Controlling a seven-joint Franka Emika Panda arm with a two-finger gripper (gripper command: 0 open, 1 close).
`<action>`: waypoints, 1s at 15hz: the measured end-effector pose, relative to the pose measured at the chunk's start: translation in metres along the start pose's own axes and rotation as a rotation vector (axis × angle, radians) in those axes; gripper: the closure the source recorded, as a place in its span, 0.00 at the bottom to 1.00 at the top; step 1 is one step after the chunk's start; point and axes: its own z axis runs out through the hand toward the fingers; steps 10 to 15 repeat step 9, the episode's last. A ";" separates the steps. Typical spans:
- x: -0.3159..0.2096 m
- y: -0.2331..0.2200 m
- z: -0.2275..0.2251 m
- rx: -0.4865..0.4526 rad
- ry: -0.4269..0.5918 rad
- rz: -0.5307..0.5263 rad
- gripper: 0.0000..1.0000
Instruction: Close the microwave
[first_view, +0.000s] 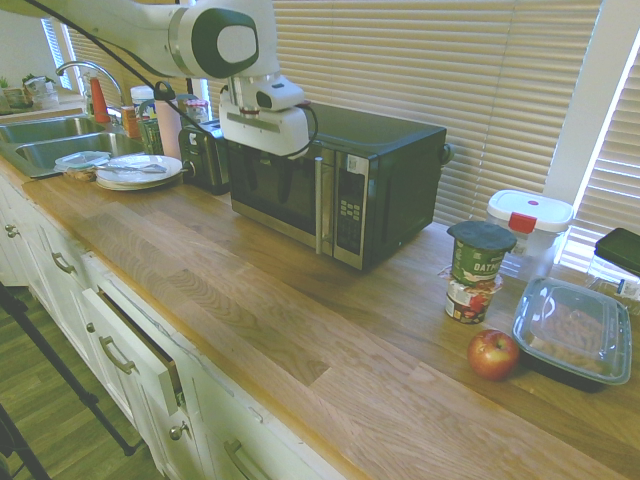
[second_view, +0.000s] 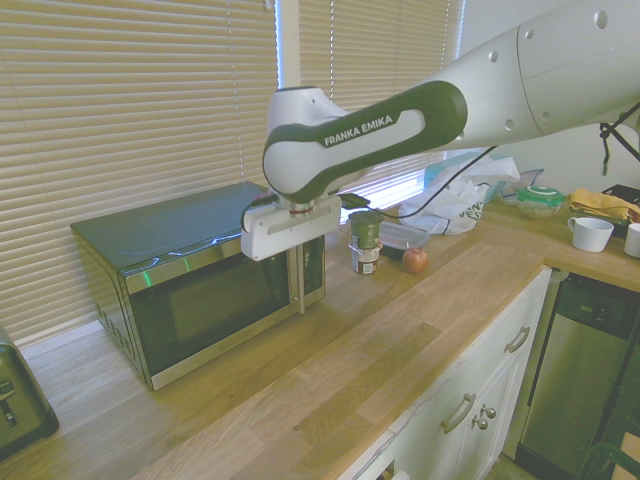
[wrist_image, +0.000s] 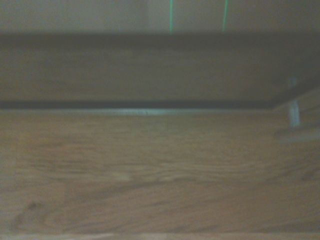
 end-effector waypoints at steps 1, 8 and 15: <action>-0.001 0.015 0.009 0.001 -0.004 0.005 0.00; -0.035 0.133 0.026 0.025 -0.032 0.008 0.00; -0.049 0.146 0.030 0.026 -0.032 0.003 0.00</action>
